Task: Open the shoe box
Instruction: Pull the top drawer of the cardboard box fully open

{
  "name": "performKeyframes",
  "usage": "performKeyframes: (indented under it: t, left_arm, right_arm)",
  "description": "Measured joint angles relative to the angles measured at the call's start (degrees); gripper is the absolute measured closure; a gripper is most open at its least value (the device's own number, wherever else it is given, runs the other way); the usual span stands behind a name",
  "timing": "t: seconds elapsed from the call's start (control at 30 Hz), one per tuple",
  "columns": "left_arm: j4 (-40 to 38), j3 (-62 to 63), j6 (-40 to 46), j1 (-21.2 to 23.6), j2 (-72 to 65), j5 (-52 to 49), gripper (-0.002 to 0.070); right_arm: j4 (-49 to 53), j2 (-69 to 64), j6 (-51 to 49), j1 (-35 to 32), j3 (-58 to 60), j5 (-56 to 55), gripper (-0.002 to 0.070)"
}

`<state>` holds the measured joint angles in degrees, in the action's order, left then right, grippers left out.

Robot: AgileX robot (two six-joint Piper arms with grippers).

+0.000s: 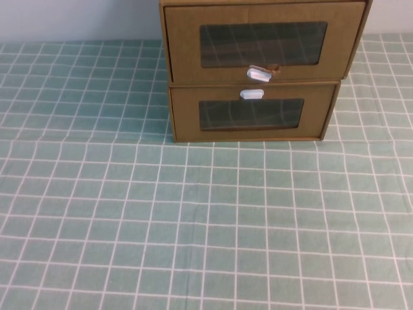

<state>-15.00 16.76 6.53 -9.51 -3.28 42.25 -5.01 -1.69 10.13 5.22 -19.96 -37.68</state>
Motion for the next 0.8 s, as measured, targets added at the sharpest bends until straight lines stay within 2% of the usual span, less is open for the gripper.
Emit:
performKeyframes:
  t: [0.2,0.27,0.43,0.53,0.6,0.8]
  left_arm:
    - [-0.08,16.81,1.03,0.00,-12.43,-12.77,0.0680]
    - [-0.08,22.54,1.95,0.00,-17.26,-18.64,0.0680]
    - [-0.08,39.46,2.98,0.00,-32.77,-36.74,0.0680]
    - [0.02,48.07,2.98,0.00,-42.00,-48.58,0.0680]
    - [0.49,52.17,3.09,0.00,-47.12,-53.23,0.0680]
    - [-1.43,56.50,1.23,0.00,-58.50,-53.13,0.0680]
  right_arm:
    - [-5.60,-11.68,-0.70,0.00,-16.21,9.58,0.0690]
    - [-7.60,-15.72,1.95,0.00,-21.44,16.75,0.0690]
    - [-8.66,-27.18,11.56,0.00,-35.94,42.49,0.0689]
    - [-8.55,-34.15,13.01,0.00,-42.44,53.40,0.0690]
    - [-8.44,-37.37,13.45,0.00,-44.24,56.68,0.0690]
    - [-14.71,-42.77,13.45,0.00,-44.86,58.78,0.0689]
